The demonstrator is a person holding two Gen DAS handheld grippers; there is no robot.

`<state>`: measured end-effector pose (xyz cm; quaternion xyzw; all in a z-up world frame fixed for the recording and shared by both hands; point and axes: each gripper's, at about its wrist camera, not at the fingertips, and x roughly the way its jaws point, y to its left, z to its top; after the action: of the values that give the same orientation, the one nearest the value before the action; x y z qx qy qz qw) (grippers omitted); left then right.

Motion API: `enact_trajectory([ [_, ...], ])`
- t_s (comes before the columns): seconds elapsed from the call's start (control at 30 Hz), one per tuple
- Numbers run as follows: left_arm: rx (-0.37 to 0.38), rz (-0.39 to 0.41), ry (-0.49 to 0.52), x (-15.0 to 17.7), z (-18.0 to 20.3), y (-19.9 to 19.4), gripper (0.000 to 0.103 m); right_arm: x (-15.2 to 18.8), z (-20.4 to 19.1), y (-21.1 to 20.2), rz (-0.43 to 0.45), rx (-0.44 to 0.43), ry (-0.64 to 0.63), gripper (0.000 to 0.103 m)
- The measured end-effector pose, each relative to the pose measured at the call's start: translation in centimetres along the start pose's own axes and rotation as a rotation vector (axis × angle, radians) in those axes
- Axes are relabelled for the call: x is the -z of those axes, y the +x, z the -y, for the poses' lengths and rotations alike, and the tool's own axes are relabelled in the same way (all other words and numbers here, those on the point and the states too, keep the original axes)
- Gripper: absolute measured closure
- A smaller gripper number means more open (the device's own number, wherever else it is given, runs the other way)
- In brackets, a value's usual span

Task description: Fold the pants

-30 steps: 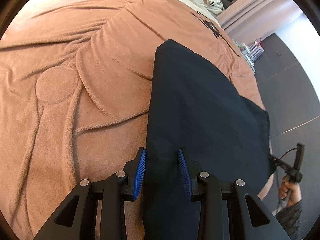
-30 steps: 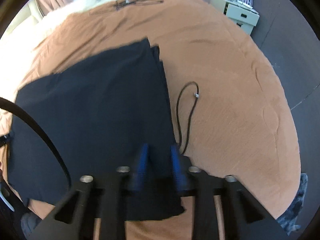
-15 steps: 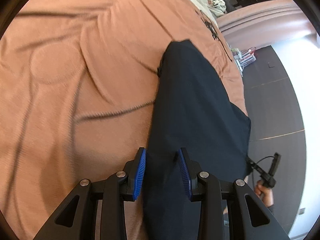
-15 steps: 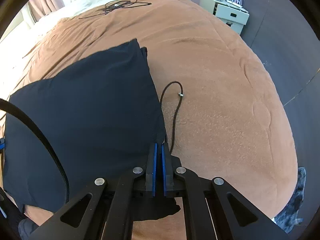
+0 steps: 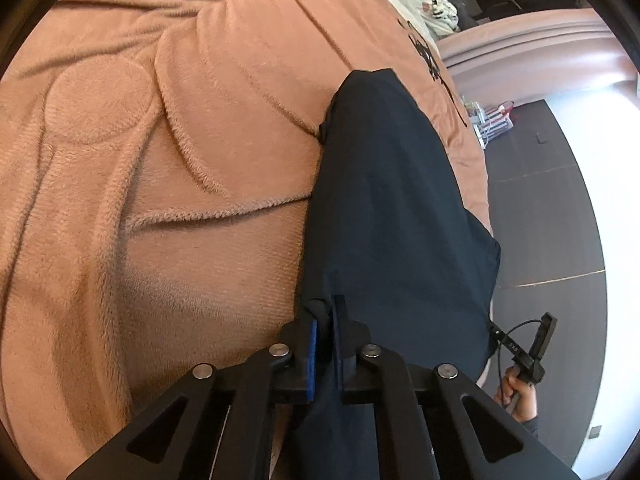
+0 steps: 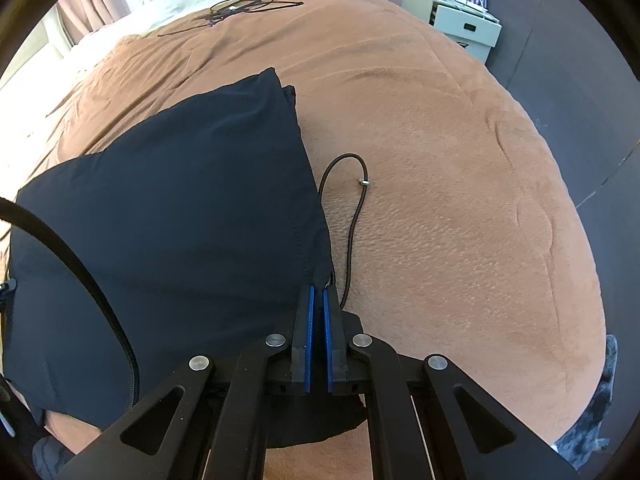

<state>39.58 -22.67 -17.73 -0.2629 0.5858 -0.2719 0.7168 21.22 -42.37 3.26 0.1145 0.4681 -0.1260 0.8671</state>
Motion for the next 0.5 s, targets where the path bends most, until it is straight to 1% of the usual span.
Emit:
enact_trajectory([
  [0.1, -0.012, 0.021, 0.014, 0.0, 0.6, -0.5, 0.099, -0.1, 0.1, -0.6, -0.001, -0.016, -0.015, 0.100],
  [0.13, -0.014, 0.027, 0.019, 0.0, 0.8, -0.7, 0.099, -0.2, 0.3, -0.8, 0.003, -0.022, -0.015, 0.099],
  [0.2, -0.013, 0.033, 0.019, -0.2, 0.9, -1.1, 0.099, -0.2, 0.9, -1.7, 0.034, -0.063, 0.013, 0.094],
  [0.23, -0.013, 0.033, 0.021, -0.2, 1.0, -1.2, 0.100, -0.1, 1.4, -2.0, 0.048, -0.114, 0.043, 0.082],
  [0.27, -0.015, 0.036, 0.025, -0.3, 1.1, -1.2, 0.100, 0.0, 1.7, -1.8, 0.047, -0.148, 0.065, 0.062],
  [0.3, -0.021, 0.039, 0.033, -0.2, 1.3, -1.3, 0.100, 0.2, 1.9, -1.4, 0.041, -0.154, 0.078, 0.054],
  [0.33, -0.026, 0.041, 0.037, -0.1, 1.3, -1.4, 0.100, 0.4, 1.9, -0.9, 0.033, -0.147, 0.079, 0.049],
  [0.4, -0.033, 0.041, 0.033, 0.0, 0.9, -1.9, 0.100, 1.0, 1.6, 0.2, 0.005, -0.142, 0.071, 0.049],
  [0.43, -0.030, 0.041, 0.028, -0.1, 0.9, -2.0, 0.100, 1.1, 1.5, 0.3, 0.007, -0.148, 0.073, 0.049],
  [0.5, -0.055, 0.036, 0.030, -0.2, 1.0, -2.3, 0.100, 1.4, 1.3, 0.3, 0.016, -0.181, 0.089, 0.049],
])
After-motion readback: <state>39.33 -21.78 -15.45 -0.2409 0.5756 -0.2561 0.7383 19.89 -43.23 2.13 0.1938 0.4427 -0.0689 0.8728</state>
